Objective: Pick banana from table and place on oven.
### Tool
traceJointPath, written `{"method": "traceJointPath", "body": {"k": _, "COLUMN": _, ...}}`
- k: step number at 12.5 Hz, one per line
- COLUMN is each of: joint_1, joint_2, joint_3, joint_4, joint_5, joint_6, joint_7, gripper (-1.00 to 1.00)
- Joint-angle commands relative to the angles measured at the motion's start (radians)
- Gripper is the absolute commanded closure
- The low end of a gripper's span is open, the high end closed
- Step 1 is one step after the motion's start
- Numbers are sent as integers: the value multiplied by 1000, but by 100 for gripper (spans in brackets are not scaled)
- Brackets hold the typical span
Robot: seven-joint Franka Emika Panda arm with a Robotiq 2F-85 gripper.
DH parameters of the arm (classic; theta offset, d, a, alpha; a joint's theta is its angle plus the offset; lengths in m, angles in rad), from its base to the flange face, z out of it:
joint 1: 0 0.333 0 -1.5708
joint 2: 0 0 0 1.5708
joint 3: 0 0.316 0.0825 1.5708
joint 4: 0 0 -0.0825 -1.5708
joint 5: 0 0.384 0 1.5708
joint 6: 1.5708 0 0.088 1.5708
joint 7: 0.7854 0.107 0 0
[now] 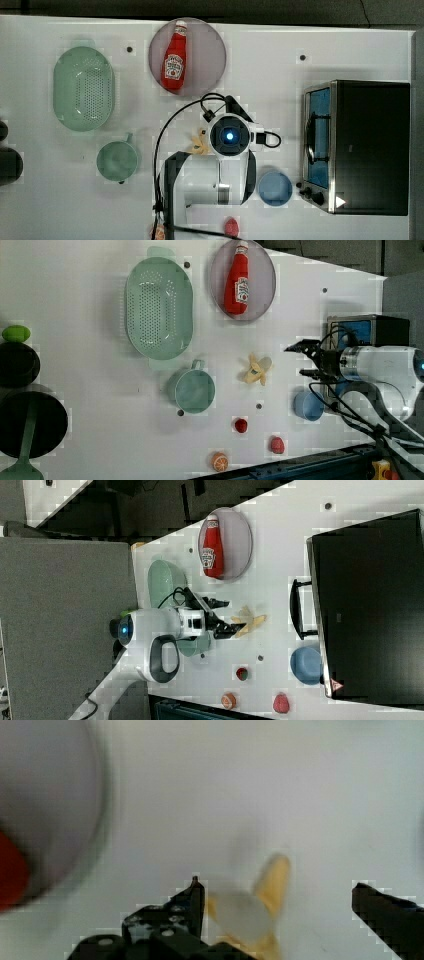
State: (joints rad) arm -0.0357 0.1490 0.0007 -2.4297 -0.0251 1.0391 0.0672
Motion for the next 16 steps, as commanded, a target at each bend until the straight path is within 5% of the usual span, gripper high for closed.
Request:
{"method": "traceJointPath", "body": {"k": 1, "joint_1": 7, "joint_2": 83, "joint_3": -11, "joint_4": -45, "joint_5": 7, "joint_6": 73, "joint_7": 36, "gripper": -100}}
{"method": "traceJointPath", "body": {"k": 6, "joint_1": 7, "joint_2": 173, "joint_3": -10, "joint_4": -56, "joint_5": 7, "joint_6": 169, "joint_7": 37, "gripper": -92}}
{"method": "traceJointPath", "body": {"k": 12, "joint_1": 8, "joint_2": 180, "joint_3": -9, "joint_4": -54, "joint_5": 7, "joint_6": 186, "joint_7": 37, "gripper": 48}}
{"method": "traceJointPath", "body": {"k": 16, "joint_1": 8, "joint_2": 135, "joint_3": -9, "joint_4": -27, "joint_5": 7, "joint_6": 186, "joint_7": 37, "gripper": 58}}
